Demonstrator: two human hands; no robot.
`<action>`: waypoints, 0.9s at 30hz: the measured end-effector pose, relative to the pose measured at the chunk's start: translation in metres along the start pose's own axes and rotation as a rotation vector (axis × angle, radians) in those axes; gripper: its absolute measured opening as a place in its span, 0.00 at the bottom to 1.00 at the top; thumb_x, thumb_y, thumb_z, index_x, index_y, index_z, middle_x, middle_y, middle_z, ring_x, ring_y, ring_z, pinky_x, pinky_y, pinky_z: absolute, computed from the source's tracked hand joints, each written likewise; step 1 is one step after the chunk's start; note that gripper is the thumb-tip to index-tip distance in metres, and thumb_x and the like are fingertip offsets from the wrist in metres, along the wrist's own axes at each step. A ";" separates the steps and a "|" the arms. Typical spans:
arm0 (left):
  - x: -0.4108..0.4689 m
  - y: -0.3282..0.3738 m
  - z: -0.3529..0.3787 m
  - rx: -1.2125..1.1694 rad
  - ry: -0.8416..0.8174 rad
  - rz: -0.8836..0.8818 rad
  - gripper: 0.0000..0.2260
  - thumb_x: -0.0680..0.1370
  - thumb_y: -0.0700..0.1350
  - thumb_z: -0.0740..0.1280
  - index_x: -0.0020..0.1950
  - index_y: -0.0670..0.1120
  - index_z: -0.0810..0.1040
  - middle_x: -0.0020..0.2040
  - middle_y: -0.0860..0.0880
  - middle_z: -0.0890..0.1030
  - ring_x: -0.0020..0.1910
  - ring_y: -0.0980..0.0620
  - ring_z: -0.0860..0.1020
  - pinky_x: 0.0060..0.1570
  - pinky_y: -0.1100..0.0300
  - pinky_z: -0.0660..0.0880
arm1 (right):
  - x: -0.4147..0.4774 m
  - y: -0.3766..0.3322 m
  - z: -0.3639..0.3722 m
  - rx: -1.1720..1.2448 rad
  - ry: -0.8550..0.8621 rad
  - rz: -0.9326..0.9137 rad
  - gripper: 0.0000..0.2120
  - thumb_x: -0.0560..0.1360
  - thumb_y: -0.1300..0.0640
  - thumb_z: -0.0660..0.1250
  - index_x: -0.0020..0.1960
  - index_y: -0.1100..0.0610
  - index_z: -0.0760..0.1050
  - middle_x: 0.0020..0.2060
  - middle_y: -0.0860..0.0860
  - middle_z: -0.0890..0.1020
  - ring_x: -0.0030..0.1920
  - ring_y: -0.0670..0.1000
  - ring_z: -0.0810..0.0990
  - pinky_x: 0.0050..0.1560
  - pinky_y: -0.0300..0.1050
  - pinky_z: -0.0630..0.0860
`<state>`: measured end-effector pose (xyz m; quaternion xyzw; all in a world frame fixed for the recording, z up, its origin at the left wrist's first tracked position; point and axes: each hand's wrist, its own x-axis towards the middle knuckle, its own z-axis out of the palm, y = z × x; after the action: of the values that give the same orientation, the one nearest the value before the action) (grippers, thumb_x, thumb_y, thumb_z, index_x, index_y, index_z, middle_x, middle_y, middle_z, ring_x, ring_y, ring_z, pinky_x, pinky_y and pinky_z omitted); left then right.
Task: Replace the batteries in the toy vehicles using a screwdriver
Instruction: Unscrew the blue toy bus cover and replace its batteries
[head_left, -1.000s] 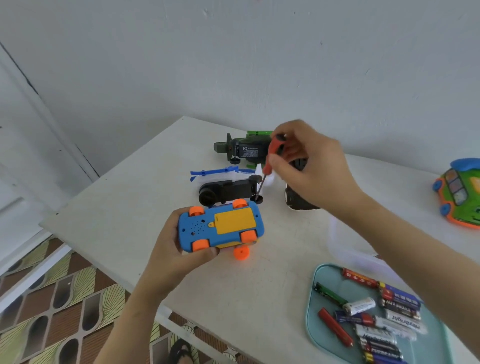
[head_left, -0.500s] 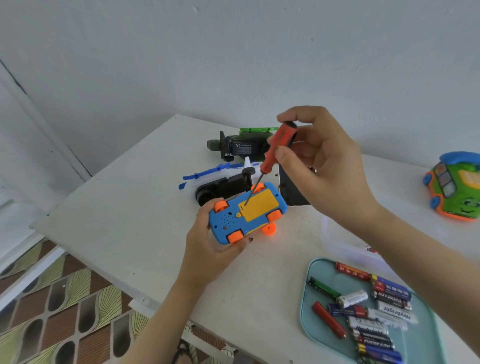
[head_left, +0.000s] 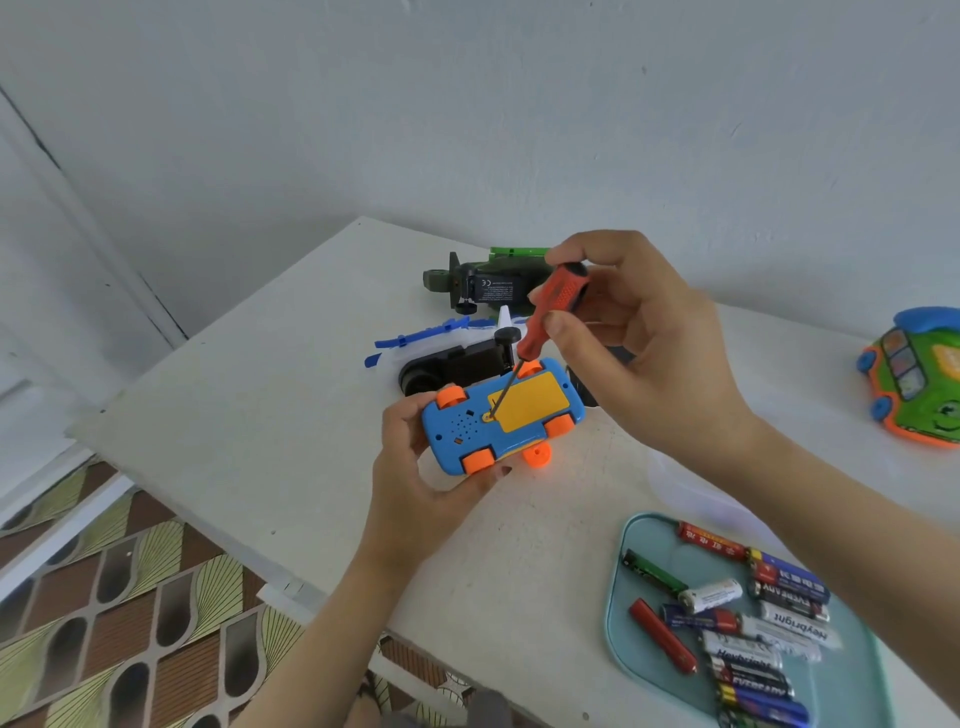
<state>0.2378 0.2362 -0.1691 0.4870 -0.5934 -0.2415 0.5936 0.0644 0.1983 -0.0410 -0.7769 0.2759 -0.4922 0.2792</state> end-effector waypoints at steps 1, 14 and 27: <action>0.000 0.000 0.000 -0.002 0.001 0.006 0.30 0.63 0.43 0.76 0.60 0.52 0.65 0.56 0.72 0.73 0.57 0.65 0.76 0.47 0.74 0.75 | 0.000 0.000 0.000 -0.005 0.003 -0.004 0.14 0.76 0.70 0.62 0.59 0.57 0.68 0.44 0.59 0.81 0.43 0.50 0.85 0.48 0.41 0.80; -0.001 -0.008 0.000 -0.016 -0.027 0.035 0.31 0.64 0.42 0.76 0.62 0.45 0.65 0.57 0.73 0.73 0.58 0.66 0.75 0.48 0.74 0.74 | -0.001 -0.003 0.003 -0.033 0.004 -0.020 0.15 0.76 0.69 0.63 0.58 0.56 0.68 0.46 0.59 0.81 0.44 0.47 0.84 0.49 0.42 0.81; -0.001 -0.006 0.000 -0.021 -0.015 0.036 0.30 0.64 0.43 0.76 0.61 0.48 0.65 0.57 0.72 0.73 0.58 0.65 0.76 0.49 0.73 0.75 | -0.003 -0.003 0.004 -0.028 0.015 -0.022 0.14 0.76 0.69 0.63 0.58 0.56 0.68 0.47 0.58 0.81 0.43 0.48 0.84 0.47 0.40 0.80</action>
<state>0.2397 0.2352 -0.1743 0.4683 -0.6040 -0.2405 0.5984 0.0676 0.2030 -0.0421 -0.7799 0.2763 -0.4972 0.2611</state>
